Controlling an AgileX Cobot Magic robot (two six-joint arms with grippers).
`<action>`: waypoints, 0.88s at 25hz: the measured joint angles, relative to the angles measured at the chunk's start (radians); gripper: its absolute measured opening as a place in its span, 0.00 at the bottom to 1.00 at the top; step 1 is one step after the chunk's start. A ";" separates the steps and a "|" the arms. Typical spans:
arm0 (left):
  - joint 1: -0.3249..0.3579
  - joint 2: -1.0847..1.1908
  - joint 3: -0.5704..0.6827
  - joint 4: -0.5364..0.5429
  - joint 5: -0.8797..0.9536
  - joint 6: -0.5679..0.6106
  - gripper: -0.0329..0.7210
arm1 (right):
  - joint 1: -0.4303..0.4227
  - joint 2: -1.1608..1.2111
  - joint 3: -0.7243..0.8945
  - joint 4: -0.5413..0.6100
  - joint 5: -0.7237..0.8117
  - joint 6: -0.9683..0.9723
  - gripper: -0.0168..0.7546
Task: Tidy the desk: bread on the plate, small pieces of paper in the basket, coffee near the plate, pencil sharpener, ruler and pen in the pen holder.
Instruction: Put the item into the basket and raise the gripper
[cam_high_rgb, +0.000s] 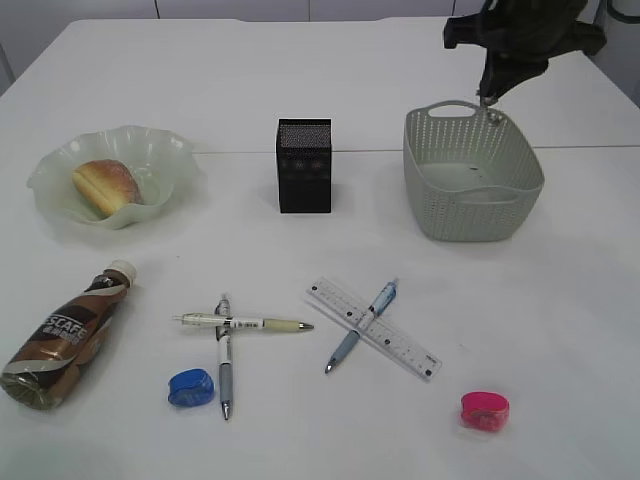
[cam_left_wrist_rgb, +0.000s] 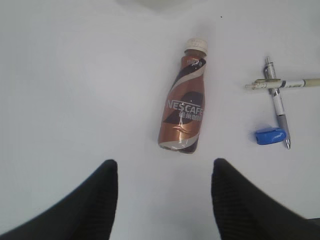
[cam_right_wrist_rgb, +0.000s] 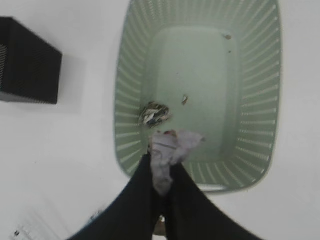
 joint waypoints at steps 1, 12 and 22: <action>0.000 0.000 0.000 0.000 0.000 0.000 0.62 | -0.018 0.007 0.000 0.007 -0.024 0.000 0.03; 0.000 0.000 0.000 0.000 0.000 0.000 0.62 | -0.040 0.219 -0.115 0.028 -0.135 0.012 0.03; 0.000 0.000 0.000 0.000 0.000 0.000 0.62 | -0.040 0.316 -0.173 0.049 -0.164 0.045 0.50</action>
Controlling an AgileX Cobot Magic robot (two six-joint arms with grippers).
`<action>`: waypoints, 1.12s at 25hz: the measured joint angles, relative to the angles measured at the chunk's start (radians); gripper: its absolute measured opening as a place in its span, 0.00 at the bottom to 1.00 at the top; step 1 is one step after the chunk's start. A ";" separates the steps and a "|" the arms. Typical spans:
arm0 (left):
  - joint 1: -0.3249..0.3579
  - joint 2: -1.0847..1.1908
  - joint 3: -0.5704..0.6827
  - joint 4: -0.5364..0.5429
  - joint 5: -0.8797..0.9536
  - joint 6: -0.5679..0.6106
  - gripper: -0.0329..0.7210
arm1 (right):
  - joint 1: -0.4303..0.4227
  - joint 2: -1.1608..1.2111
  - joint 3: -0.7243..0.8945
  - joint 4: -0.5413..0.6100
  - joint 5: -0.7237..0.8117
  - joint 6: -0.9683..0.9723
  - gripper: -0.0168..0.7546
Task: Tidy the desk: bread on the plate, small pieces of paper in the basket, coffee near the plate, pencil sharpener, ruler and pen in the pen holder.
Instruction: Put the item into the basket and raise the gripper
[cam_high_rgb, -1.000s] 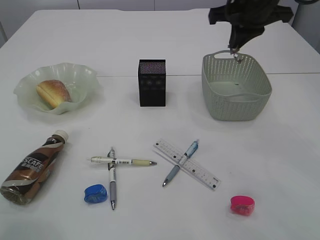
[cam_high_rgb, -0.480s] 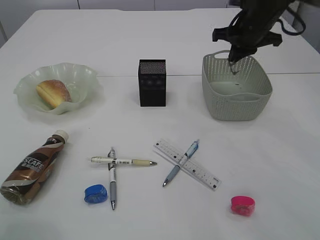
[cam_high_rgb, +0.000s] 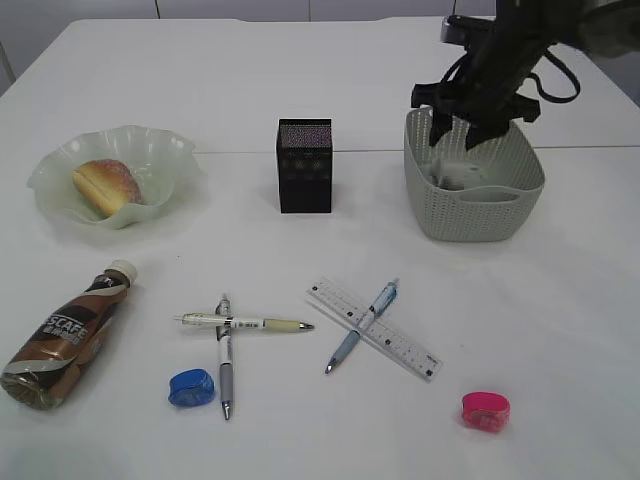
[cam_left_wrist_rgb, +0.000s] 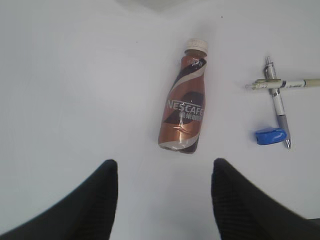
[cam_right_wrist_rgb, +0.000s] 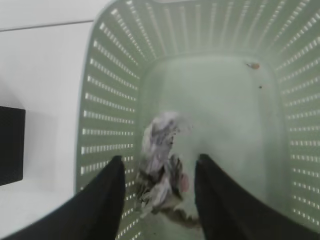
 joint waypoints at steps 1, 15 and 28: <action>0.000 0.000 0.000 0.000 0.000 0.000 0.62 | 0.000 0.011 0.000 0.000 0.000 0.000 0.59; 0.000 0.000 0.000 0.000 0.000 0.000 0.62 | 0.000 0.027 -0.106 0.000 0.230 0.000 0.74; 0.000 0.109 0.000 0.000 -0.003 0.000 0.62 | 0.000 -0.128 -0.020 -0.015 0.268 -0.080 0.75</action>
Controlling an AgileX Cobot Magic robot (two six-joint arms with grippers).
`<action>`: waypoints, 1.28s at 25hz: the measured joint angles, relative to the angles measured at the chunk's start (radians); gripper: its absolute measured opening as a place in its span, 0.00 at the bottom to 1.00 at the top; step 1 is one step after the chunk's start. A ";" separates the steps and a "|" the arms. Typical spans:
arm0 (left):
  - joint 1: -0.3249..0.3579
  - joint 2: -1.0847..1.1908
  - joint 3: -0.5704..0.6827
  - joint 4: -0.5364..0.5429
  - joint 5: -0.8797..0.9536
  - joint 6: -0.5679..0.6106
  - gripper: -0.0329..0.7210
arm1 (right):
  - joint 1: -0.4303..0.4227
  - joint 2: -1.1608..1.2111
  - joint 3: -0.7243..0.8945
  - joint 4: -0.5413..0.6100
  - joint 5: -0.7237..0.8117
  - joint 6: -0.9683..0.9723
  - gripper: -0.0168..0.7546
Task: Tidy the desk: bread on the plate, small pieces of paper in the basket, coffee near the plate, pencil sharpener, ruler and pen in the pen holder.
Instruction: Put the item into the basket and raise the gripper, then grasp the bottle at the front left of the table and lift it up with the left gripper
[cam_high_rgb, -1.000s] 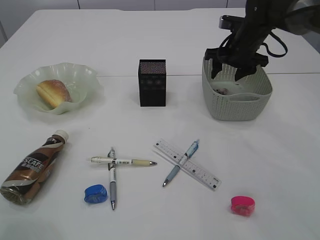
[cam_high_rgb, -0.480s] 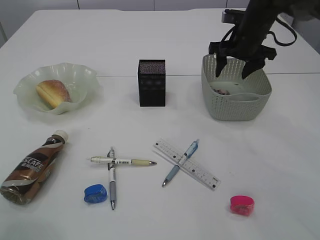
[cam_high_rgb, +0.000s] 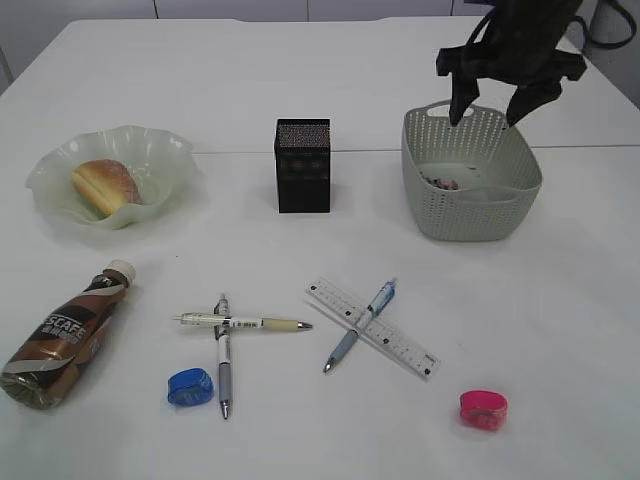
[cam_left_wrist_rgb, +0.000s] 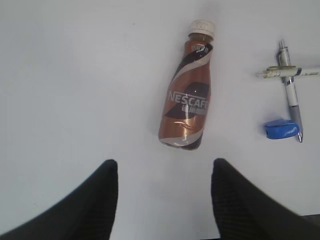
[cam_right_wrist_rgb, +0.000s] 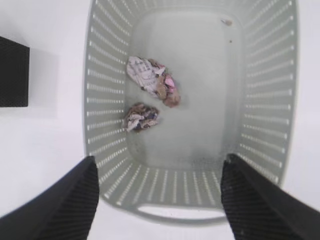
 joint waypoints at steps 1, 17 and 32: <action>0.000 0.004 0.000 0.000 0.000 0.000 0.62 | 0.000 -0.026 0.027 -0.002 0.000 0.000 0.75; 0.000 0.143 0.000 0.113 -0.054 0.000 0.63 | 0.004 -0.456 0.555 0.048 0.002 -0.047 0.75; -0.043 0.395 -0.063 0.030 -0.140 0.098 0.81 | 0.004 -0.656 0.822 0.066 0.002 -0.049 0.75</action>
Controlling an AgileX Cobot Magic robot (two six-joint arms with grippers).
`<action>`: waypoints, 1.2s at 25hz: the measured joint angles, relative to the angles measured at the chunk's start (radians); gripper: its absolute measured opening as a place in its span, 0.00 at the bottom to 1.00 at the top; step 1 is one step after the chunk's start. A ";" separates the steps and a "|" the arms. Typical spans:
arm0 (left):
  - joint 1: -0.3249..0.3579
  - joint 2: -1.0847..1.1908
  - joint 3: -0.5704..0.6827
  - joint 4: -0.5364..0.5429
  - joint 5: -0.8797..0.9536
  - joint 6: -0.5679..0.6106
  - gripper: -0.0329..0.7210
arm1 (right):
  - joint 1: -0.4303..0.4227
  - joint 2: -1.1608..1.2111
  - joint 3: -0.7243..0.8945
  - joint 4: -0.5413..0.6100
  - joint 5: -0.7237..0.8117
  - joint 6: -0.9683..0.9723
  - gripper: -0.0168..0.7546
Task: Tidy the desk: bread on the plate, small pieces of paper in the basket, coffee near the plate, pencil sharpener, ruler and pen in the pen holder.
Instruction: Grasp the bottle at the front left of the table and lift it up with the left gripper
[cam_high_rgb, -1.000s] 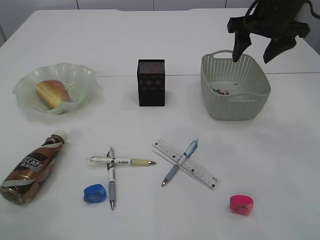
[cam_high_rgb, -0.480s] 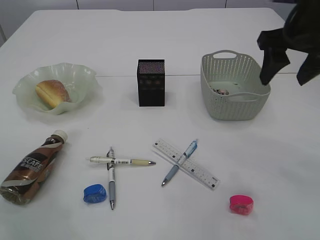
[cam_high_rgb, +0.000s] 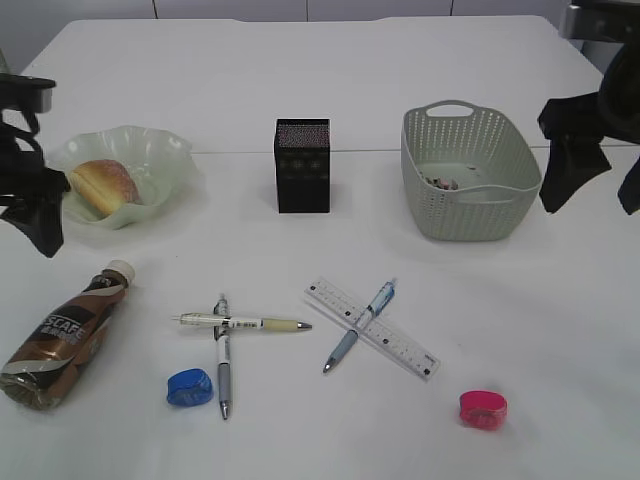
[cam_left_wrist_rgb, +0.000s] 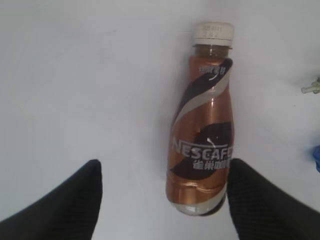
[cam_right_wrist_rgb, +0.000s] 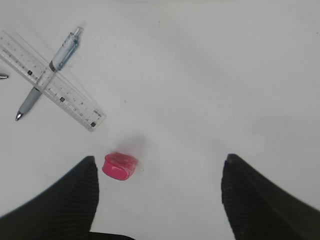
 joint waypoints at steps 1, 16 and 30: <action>-0.012 0.022 -0.012 0.005 0.000 0.000 0.81 | 0.000 0.000 0.001 0.004 0.000 0.000 0.75; -0.097 0.269 -0.115 0.060 0.022 0.005 0.82 | 0.000 0.000 0.001 0.052 -0.002 0.000 0.75; -0.097 0.353 -0.117 0.036 0.024 0.005 0.82 | 0.000 0.000 0.001 0.044 -0.002 0.000 0.75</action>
